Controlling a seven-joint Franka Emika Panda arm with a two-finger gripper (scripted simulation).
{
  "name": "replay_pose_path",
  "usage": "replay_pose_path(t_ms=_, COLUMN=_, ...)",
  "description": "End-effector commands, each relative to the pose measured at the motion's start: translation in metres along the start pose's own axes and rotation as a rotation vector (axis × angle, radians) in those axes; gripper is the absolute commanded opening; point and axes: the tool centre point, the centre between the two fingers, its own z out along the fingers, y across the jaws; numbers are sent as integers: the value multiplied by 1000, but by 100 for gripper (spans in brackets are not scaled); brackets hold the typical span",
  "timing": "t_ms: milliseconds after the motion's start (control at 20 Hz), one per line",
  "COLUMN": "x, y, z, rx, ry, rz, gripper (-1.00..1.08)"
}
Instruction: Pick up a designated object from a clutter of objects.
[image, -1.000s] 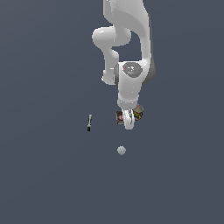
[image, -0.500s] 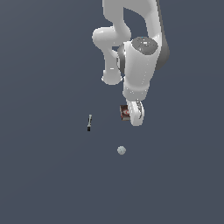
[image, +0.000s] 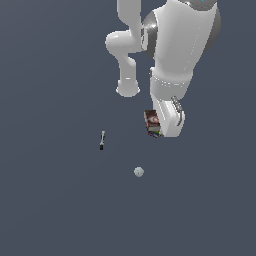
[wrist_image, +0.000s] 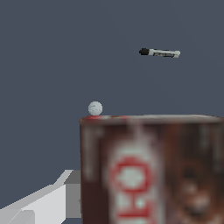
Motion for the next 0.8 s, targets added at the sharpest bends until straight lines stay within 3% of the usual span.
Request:
replay_pose_path(t_ms=0, x=-3, y=-9, z=-21, rx=-1, ry=0, rz=0, gripper=-100)
replay_pose_path(t_ms=750, x=-17, y=-49, z=-105, rx=-1, ry=-4, rz=-4, gripper=-100)
